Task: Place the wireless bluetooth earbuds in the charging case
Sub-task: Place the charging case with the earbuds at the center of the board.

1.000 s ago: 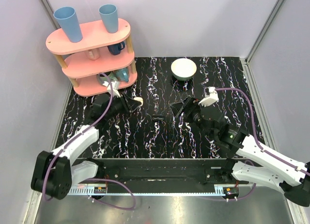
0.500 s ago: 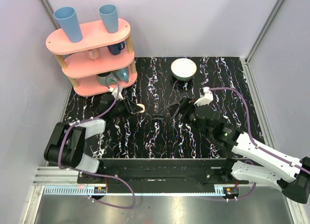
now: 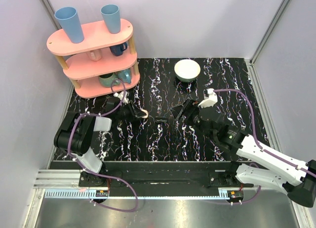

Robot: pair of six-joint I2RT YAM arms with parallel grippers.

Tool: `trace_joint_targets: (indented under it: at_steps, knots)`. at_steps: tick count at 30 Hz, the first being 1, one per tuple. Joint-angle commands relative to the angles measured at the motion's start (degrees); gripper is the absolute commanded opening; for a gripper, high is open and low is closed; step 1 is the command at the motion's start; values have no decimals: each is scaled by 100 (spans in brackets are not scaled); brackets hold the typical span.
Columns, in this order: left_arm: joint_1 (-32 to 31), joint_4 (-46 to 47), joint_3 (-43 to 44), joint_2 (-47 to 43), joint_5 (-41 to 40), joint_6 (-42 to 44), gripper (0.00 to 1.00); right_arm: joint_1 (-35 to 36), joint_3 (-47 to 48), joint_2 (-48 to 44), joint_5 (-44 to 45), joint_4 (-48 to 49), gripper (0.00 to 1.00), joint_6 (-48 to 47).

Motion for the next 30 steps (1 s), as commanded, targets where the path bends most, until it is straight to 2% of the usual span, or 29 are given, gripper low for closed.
trace_joint_targets:
  at_steps: [1, 11, 13, 15, 16, 17, 19, 23, 27, 30]
  knots:
    - [75, -5, 277, 147, -233, 219, 19, -8, 98, 71, 176, 91, 87, -52]
    - [365, -331, 454, 509, -163, 641, 28, -8, 230, 378, 238, -199, 88, -237]
    - [392, -418, 436, 465, -259, 703, 35, -17, 230, 431, 194, -208, 88, -246]
    - [401, -506, 409, 421, -312, 764, 36, -25, 239, 484, 202, -226, 88, -272]
    - [401, -533, 392, 342, -364, 773, 43, -17, 248, 510, 202, -234, 89, -281]
    - [401, -568, 383, 307, -408, 825, 46, -17, 248, 545, 202, -226, 89, -298]
    - [401, -805, 400, 184, -575, 913, 47, -17, 317, 694, 132, -261, 89, -421]
    - [409, -1024, 366, -71, -742, 984, 56, -34, 467, 985, 9, -401, 90, -614]
    - [409, -1261, 102, -782, -1084, 940, 77, -183, 669, 1274, -288, -533, 90, -982]
    - [427, -1761, 14, -1309, -1400, 1072, 77, -367, 880, 1546, -544, -700, 91, -1387]
